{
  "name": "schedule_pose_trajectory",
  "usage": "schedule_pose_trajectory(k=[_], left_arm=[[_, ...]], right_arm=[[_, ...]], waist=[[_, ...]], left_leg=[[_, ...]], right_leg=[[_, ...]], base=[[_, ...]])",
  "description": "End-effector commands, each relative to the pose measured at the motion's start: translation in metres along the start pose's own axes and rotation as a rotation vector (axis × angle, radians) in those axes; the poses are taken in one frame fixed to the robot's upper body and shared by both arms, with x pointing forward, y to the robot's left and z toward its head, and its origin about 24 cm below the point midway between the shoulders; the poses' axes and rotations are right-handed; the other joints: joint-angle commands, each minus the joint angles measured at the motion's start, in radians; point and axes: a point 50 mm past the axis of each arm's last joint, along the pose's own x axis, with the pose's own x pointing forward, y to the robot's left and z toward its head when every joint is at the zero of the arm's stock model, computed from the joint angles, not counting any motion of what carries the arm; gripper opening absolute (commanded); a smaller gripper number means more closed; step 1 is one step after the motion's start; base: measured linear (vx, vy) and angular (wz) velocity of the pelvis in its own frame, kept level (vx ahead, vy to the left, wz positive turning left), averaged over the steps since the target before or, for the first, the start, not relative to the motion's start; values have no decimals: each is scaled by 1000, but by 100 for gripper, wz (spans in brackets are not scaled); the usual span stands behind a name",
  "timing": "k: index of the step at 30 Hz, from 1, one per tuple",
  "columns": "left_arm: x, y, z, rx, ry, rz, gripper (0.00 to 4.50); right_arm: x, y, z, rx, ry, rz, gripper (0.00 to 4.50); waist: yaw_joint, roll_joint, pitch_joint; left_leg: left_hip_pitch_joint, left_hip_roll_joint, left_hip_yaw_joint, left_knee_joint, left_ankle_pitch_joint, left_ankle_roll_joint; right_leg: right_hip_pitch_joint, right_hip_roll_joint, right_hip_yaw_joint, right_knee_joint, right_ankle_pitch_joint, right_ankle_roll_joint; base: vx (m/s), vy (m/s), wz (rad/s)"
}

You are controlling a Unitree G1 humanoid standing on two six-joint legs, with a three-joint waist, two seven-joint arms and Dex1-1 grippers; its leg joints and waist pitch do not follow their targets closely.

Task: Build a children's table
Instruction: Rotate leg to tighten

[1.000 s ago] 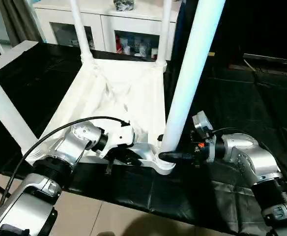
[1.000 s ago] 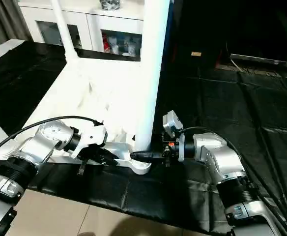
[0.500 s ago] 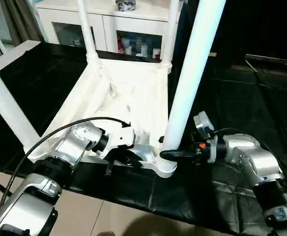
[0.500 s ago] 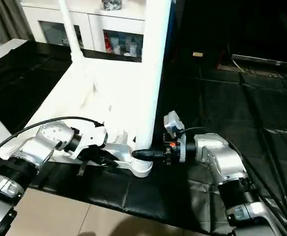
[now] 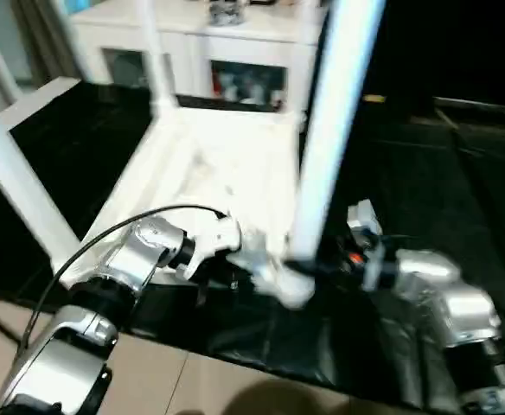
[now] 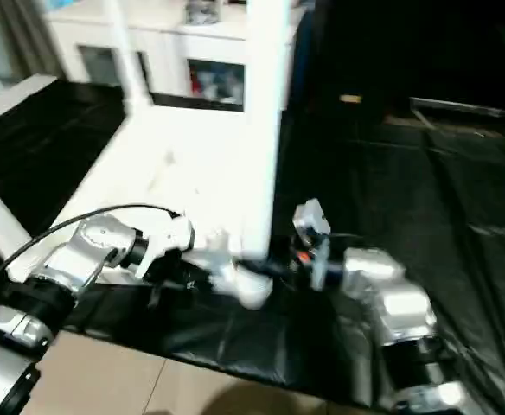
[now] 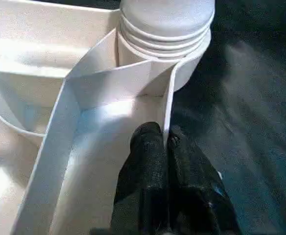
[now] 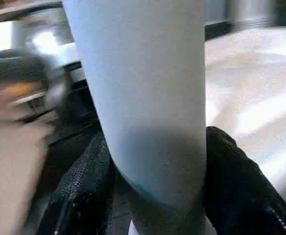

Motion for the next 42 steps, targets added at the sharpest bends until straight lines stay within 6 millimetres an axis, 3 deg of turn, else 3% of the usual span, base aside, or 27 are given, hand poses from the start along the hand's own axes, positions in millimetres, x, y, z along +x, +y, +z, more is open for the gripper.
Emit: schedule_pose_trajectory(k=[1,3,6,8,10,11,12,13,15,18,24,30,32,33,37,39,42], left_arm=[[9,9,31,11,-95,93,0],[13,12,38,-2,-103,138,0],[17,14,43,-15,-111,178,0],[28,18,54,-45,-128,266,0],[30,18,55,-49,-129,282,0],[31,18,56,-49,-129,288,0],[32,17,56,-49,-129,290,0],[32,17,56,-49,-129,290,0],[31,18,55,-42,-118,296,0],[29,19,52,-35,-113,297,0],[21,16,41,-4,-95,252,0],[7,7,24,48,-77,117,0],[7,7,23,51,-76,107,0],[5,5,22,58,-73,89,0],[-3,0,12,121,-27,3,0],[-6,-4,8,144,-6,-57,0],[-8,-5,7,153,1,-84,0]], right_arm=[[28,8,-17,105,45,-59,209],[41,9,-15,122,36,-105,208],[51,8,-13,122,34,-163,208],[71,12,-9,112,49,-281,208],[74,13,-9,108,52,-298,208],[76,14,-9,117,46,-307,208],[77,15,-9,124,39,-310,208],[77,15,-9,125,39,-310,243],[75,12,-9,160,18,-331,263],[72,11,-8,160,7,-333,292],[52,7,-7,100,-8,-261,338],[18,-5,-4,29,26,-142,390],[16,-5,-4,22,31,-131,399],[12,-6,-3,9,42,-108,411],[-7,-8,-1,-44,113,45,446],[-13,-7,3,-62,146,142,446],[-16,-7,4,-70,160,183,446]], waist=[[-8,-5,-50],[-29,-4,-47],[-39,-3,-47],[-49,-5,-49],[-53,-3,-50],[-54,-7,-50],[-53,-4,-52],[-53,-3,-54],[-53,-2,-57],[-53,1,-57],[-51,0,-54],[-46,-7,-58],[-44,-4,-57],[-40,-9,-57],[-21,-8,-57],[-13,-10,-59],[-6,-10,-59]], left_leg=[[-13,-9,5,-76,-210,0],[-12,-15,5,-73,-222,11],[-13,-16,2,-75,-220,19],[-12,-15,3,-74,-201,16],[-9,-15,2,-75,-203,20],[-13,-12,3,-76,-192,28],[-14,-11,2,-76,-183,30],[-14,-9,2,-75,-169,35],[-14,-8,4,-73,-147,43],[-14,-9,6,-73,-132,54],[-12,-8,7,-75,-156,57],[-15,-3,7,-73,-118,80],[-13,-1,9,-73,-117,83],[-13,0,10,-73,-114,83],[-8,4,13,-71,-109,87],[-13,6,13,-70,-101,92],[-11,7,14,-68,-94,94]], right_leg=[[64,-61,37,-102,-436,-90],[59,-60,33,-114,-497,-70],[59,-58,29,-120,-509,-56],[55,-55,32,-112,-457,-81],[56,-56,34,-112,-439,-88],[58,-55,37,-107,-399,-100],[60,-56,39,-103,-374,-108],[61,-56,41,-98,-320,-126],[64,-56,45,-87,-226,-162],[67,-55,46,-85,-181,-185],[69,-57,46,-91,-221,-175],[73,-59,48,-80,-157,-202],[68,-59,48,-81,-147,-211],[69,-60,48,-79,-146,-211],[65,-59,50,-77,-139,-213],[69,-59,47,-71,-115,-219],[67,-60,47,-69,-106,-223]], base=[[0,0,0],[0,0,0],[0,0,0],[0,0,0],[0,0,0],[0,0,0],[0,0,0],[0,0,0],[0,0,0],[0,0,0],[0,0,0],[0,0,0],[0,0,0],[0,0,0],[0,0,0],[0,0,0],[0,0,0]])
